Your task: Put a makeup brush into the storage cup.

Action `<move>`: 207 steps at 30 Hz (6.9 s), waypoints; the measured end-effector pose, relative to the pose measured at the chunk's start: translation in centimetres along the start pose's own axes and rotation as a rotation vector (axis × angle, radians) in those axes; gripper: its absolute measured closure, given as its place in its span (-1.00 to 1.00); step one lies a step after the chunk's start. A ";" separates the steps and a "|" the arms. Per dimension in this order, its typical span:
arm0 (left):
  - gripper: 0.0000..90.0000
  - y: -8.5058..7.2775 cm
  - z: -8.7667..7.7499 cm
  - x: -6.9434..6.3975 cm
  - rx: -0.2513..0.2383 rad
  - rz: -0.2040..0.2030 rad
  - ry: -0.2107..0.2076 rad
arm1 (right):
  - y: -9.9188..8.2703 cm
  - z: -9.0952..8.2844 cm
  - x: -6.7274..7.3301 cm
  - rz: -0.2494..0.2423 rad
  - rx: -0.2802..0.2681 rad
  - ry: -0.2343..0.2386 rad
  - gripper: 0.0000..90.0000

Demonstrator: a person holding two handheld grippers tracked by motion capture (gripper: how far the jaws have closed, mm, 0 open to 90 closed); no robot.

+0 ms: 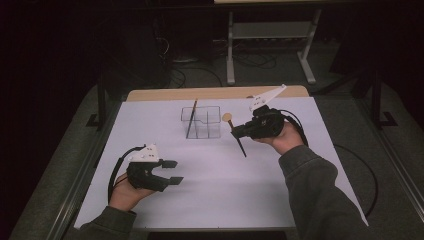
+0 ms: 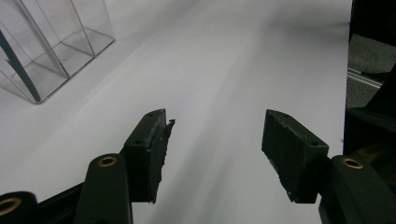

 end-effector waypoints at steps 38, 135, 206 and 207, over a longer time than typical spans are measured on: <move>-0.30 -0.2 -0.7 0.1 -0.006 -0.010 0.039 | 5.6 2.0 -2.3 -0.065 0.009 -0.034 0.84; -0.36 -0.5 -0.9 0.4 -0.012 -0.012 0.045 | 10.6 8.5 -9.0 0.024 -0.048 -0.137 0.84; -0.37 -0.5 -0.8 0.3 -0.008 -0.012 0.042 | 6.4 9.7 -9.8 0.109 -0.053 -0.160 0.84; -0.37 -0.5 -0.8 0.3 -0.008 -0.012 0.042 | 6.4 9.7 -9.7 0.114 -0.055 -0.159 0.84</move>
Point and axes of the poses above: each handheld gripper's, and its own axes: z roughly forward along the jaws, y roughly out of its top, x roughly to its left, the point moved 4 cm from there along z, roughly forward along the jaws, and after that the axes turned 3 degrees about -x, right-handed, at the moved point
